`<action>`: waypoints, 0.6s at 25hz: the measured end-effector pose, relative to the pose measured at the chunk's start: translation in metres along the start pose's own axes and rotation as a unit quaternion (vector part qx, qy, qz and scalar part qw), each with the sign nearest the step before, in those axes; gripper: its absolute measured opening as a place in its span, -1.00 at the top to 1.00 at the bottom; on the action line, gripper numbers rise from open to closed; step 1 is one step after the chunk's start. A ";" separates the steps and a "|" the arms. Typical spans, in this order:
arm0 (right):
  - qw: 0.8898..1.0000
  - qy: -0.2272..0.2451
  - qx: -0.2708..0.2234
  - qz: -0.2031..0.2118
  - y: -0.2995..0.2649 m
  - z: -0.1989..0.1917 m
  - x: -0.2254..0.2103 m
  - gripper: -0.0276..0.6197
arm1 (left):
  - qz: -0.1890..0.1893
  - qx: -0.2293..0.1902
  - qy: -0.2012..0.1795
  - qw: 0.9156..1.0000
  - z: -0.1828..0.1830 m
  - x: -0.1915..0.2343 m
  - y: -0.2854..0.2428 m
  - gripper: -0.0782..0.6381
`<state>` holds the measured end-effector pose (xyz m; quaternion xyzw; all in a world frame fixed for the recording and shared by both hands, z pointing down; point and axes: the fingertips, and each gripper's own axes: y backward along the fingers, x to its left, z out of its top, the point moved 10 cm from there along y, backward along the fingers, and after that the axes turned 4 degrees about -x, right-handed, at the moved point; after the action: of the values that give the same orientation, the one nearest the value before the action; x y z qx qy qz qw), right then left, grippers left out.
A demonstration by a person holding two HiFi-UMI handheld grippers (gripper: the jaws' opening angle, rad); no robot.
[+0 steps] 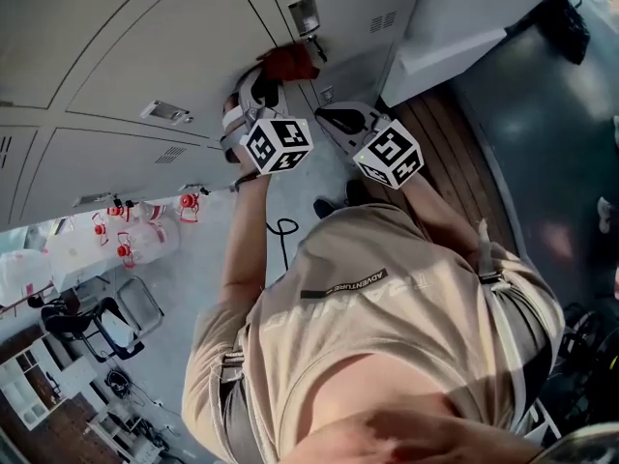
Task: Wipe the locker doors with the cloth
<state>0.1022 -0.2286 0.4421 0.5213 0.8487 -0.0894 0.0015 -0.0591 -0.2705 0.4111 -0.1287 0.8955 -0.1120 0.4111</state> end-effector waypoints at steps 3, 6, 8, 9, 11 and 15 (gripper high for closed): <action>1.000 -0.009 0.014 -0.010 0.005 -0.010 -0.001 0.87 | -0.040 0.030 0.017 0.999 -0.027 -0.022 -0.015 0.56; 0.999 -0.016 0.030 -0.019 0.011 -0.019 -0.001 0.87 | -0.069 0.049 0.032 0.996 -0.050 -0.044 -0.028 0.56; 0.999 -0.018 0.041 -0.025 0.015 -0.023 -0.001 0.87 | -0.091 0.065 0.042 0.993 -0.063 -0.057 -0.037 0.56; 0.998 -0.018 0.045 -0.028 0.016 -0.024 -0.001 0.87 | -0.102 0.074 0.047 0.991 -0.070 -0.063 -0.041 0.56; 0.998 -0.019 0.051 -0.031 0.018 -0.026 0.000 0.87 | -0.122 0.090 0.055 0.987 -0.084 -0.076 -0.050 0.56; 0.997 -0.050 0.043 -0.040 0.026 -0.026 0.000 0.87 | -0.167 0.114 0.088 0.975 -0.114 -0.105 -0.060 0.56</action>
<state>0.1278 -0.2133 0.4637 0.4817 0.8630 -0.1512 0.0178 -0.0722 -0.2819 0.5763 -0.2183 0.8755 -0.2913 0.3176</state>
